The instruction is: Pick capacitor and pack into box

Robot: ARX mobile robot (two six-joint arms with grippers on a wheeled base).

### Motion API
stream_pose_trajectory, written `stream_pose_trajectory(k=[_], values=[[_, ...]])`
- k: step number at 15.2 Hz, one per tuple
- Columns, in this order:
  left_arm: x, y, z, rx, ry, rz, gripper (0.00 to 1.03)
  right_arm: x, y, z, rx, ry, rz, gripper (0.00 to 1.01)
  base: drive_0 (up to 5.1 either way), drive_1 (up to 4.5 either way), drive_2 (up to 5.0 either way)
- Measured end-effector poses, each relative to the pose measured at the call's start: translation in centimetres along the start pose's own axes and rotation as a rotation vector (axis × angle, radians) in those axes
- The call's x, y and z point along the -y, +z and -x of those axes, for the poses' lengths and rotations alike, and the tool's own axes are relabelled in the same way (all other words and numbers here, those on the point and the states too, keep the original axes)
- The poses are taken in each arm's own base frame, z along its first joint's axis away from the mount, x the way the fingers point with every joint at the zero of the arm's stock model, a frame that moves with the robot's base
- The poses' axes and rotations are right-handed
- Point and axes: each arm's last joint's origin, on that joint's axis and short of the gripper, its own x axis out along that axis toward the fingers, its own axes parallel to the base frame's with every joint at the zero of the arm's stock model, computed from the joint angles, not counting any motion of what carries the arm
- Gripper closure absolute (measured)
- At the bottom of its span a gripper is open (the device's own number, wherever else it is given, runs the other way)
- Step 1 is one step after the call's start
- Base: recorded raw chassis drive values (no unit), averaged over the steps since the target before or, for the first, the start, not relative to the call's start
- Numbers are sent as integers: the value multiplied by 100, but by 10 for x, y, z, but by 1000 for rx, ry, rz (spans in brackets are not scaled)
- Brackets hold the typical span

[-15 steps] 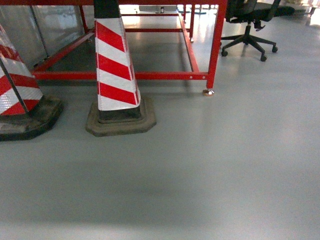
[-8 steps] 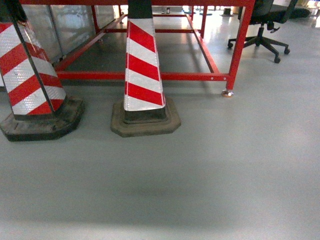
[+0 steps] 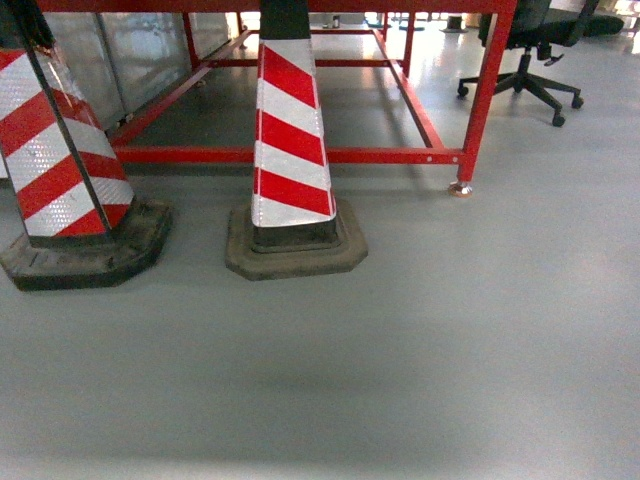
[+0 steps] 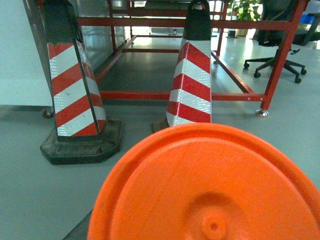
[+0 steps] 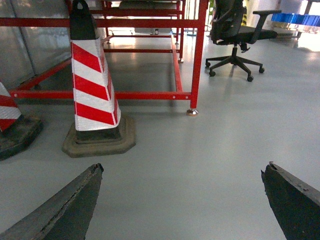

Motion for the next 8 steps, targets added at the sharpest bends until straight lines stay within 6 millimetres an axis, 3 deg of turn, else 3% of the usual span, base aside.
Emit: stream_pose_trajectory(k=[2,8], values=[[0,0,0,0,-1,0,60,0,0,0,0,-1,0,3,0,0,0],[0,0,0,0,-1,0,60,0,0,0,-2,-2,0,3,3,431,-426]])
